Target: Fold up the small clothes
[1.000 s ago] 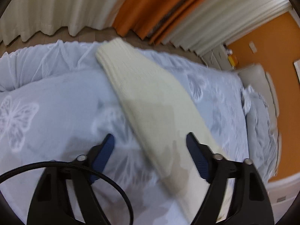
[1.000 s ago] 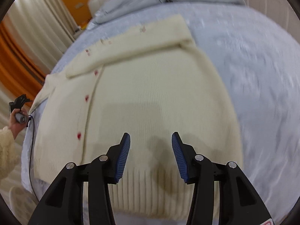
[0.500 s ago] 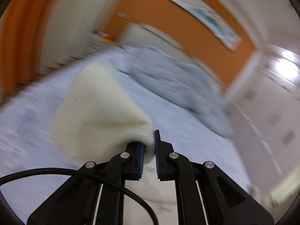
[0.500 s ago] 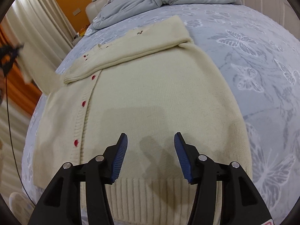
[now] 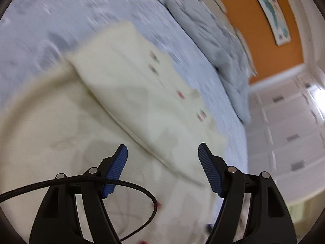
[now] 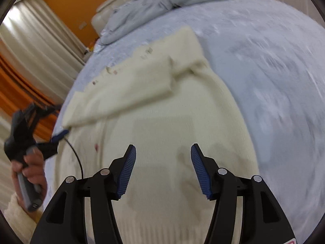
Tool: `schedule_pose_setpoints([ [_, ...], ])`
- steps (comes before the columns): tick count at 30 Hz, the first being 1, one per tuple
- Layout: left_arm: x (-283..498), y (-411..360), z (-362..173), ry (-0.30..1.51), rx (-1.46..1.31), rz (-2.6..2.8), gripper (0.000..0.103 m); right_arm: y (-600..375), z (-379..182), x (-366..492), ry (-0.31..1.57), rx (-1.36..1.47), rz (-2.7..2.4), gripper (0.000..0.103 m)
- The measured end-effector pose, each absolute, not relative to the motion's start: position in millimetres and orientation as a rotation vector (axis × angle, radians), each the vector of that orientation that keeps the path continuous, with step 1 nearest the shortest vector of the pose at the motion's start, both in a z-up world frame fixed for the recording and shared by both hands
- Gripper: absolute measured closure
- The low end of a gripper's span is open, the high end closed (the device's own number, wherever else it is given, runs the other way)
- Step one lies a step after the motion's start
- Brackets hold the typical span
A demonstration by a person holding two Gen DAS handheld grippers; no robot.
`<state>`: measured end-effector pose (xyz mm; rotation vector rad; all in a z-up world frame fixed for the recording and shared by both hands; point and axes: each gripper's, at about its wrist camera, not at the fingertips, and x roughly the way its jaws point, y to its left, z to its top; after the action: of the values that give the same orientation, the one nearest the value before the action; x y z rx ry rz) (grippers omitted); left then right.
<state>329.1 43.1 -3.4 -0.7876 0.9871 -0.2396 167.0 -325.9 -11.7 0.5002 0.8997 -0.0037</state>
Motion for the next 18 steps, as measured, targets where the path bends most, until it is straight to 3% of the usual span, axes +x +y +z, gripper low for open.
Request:
schedule_pose_setpoints([
  [2,343,65,-4,0.979,-0.798,-0.171,0.033,-325,-5,197,0.902,0.493,0.023,0.039],
  [8,359,102,-26,0.997,-0.972,-0.089,0.033,-341,-31,273,0.974,0.565,-0.108,0.039],
  [10,360,114,-41,1.007,-1.045,-0.015,0.035,-342,-44,284,1.005,0.635,-0.103,0.063],
  [12,358,122,-55,0.995,-1.105,0.044,0.050,-335,-46,292,1.030,0.603,-0.104,0.092],
  [15,356,126,-54,0.959,-1.100,0.095,0.089,-310,-8,302,0.956,0.411,-0.068,0.094],
  [16,360,124,-39,0.922,-1.028,0.071,0.095,-299,25,304,0.869,0.334,-0.040,0.095],
  [18,357,122,-9,0.813,-0.952,0.022,0.095,-288,82,300,0.711,0.300,0.032,0.095],
])
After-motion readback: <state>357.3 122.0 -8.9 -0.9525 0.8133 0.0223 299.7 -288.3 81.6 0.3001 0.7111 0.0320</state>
